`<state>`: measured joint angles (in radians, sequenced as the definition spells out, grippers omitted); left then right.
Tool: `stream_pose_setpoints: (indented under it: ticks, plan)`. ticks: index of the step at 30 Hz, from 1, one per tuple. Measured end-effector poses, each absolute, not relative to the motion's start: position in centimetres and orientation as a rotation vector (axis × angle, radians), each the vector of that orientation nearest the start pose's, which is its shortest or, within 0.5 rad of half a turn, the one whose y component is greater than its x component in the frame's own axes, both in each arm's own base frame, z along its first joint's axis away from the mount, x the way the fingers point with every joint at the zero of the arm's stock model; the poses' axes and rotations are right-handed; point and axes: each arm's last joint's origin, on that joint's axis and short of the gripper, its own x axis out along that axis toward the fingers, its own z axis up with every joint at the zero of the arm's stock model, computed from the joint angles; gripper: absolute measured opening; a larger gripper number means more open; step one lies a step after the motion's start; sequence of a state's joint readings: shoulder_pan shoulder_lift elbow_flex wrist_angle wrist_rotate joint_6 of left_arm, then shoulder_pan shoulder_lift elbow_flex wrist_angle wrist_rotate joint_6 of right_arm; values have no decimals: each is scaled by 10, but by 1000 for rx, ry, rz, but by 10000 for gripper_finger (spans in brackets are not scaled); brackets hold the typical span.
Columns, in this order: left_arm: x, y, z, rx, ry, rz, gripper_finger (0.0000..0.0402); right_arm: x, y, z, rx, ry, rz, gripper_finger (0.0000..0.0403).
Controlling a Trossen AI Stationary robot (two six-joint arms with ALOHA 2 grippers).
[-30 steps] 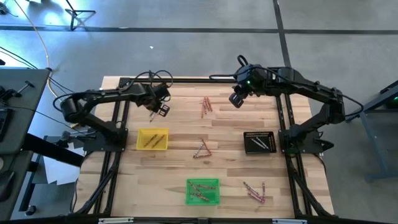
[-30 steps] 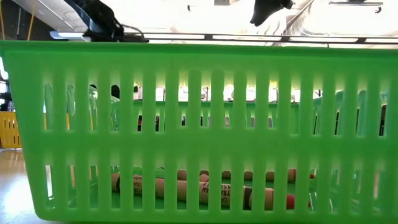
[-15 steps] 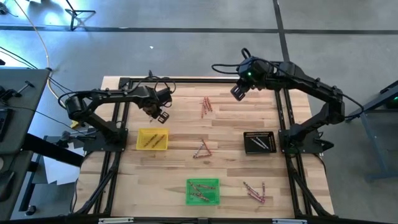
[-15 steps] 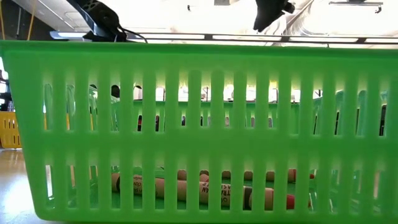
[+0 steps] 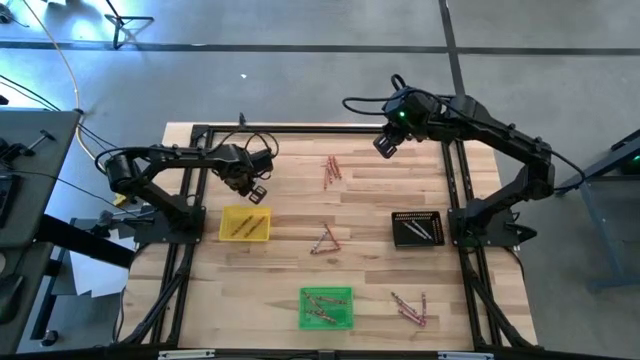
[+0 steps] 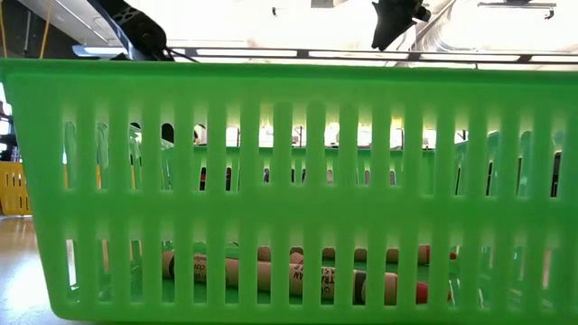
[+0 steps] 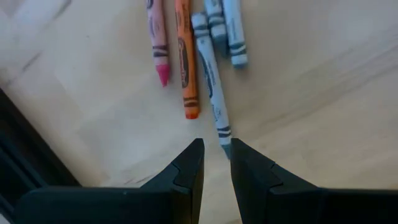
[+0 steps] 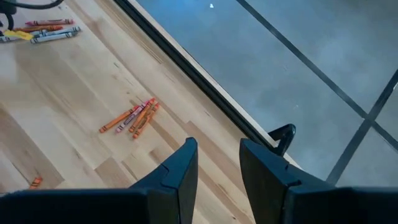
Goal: Sort crayons
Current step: Put the gray crayon into the black bin
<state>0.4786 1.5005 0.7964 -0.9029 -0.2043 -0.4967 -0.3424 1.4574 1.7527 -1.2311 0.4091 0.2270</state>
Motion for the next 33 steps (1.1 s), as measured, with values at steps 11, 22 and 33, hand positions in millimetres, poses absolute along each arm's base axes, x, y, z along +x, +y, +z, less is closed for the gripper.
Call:
stream_pose_setpoints:
  ticks: [11, 22, 33]
  plan:
    - [200, 109, 151, -638, 1376, 893, 64, 244, -99, 419, 191, 862, -811, 112]
    - [204, 112, 152, -602, 1329, 900, 64, 244, -99, 419, 202, 857, -815, 112]
    - [202, 122, 135, -611, 1402, 955, 64, 244, -99, 419, 210, 858, -800, 112]
